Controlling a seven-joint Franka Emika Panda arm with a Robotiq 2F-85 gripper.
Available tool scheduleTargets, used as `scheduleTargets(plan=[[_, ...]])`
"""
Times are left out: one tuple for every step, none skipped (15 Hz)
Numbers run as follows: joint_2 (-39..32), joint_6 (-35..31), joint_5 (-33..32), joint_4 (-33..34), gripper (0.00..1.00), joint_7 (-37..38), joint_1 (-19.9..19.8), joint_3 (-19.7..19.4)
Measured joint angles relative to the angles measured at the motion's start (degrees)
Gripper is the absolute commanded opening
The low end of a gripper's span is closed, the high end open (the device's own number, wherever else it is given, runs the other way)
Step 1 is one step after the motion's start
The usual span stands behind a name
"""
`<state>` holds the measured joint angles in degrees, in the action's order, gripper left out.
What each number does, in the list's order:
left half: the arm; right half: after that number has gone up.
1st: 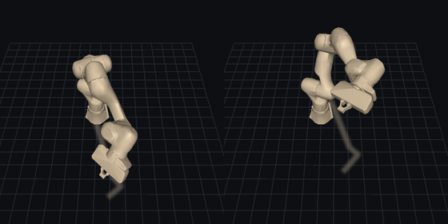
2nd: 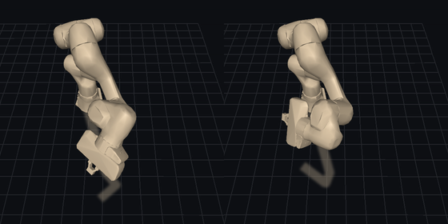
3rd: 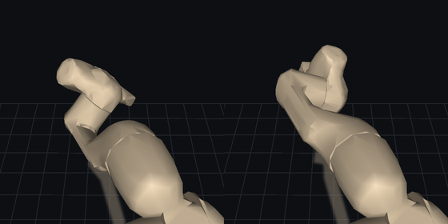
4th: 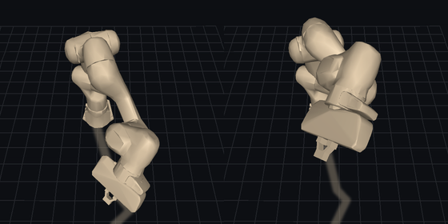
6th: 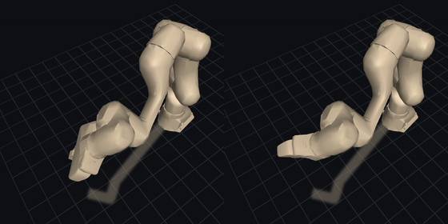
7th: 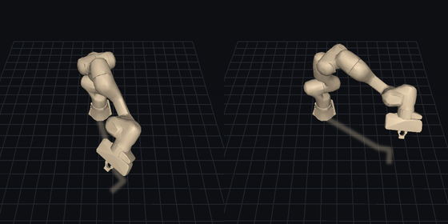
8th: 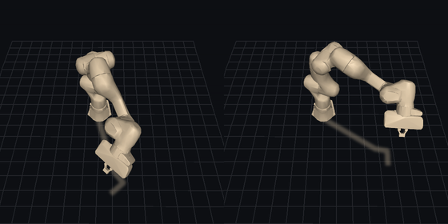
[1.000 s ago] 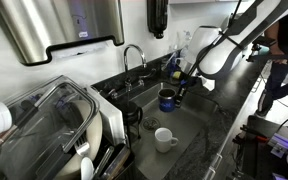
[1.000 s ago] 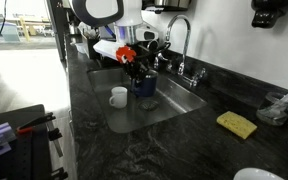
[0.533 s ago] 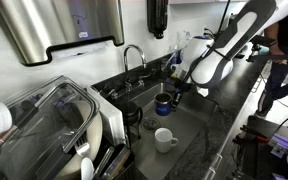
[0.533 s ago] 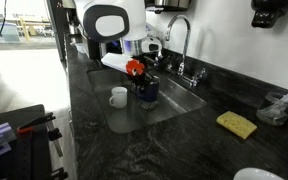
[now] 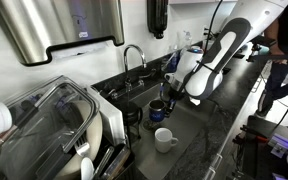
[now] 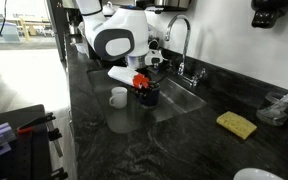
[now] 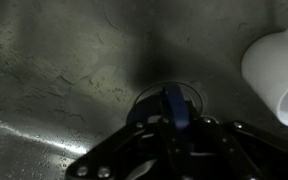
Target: Place the blue cup in the sink
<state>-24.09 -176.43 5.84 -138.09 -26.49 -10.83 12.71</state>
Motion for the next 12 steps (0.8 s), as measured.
scheduleTargets(plan=[[-1.26, -0.3, -1.59, 0.79, 0.04, 0.48, -0.41, -0.02], [-2.47, -0.42, -3.04, 1.59, 0.04, 1.0, -0.68, -0.12], [-3.7, -0.46, -4.35, 2.44, 0.04, 1.5, -0.87, -0.23], [-4.97, -0.47, -5.48, 3.34, 0.04, 1.95, -1.02, -0.28], [-6.17, -0.47, -6.3, 4.23, 0.04, 2.28, -1.13, -0.28], [-7.26, -0.47, -6.96, 5.05, 0.04, 2.5, -1.14, -0.27], [-8.2, -0.47, -7.74, 5.84, 0.04, 2.76, -1.13, -0.22], [-8.89, -0.49, -8.47, 6.43, 0.04, 2.98, -1.08, -0.12], [-9.39, -0.53, -9.17, 6.92, 0.04, 3.14, -1.0, 0.01], [-9.68, -0.59, -9.87, 7.22, 0.04, 3.35, -0.86, 0.13], [-9.76, -0.63, -10.42, 7.42, 0.04, 3.53, -0.6, 0.15], [-9.76, -0.67, -10.92, 7.55, 0.04, 3.7, -0.29, 0.15]])
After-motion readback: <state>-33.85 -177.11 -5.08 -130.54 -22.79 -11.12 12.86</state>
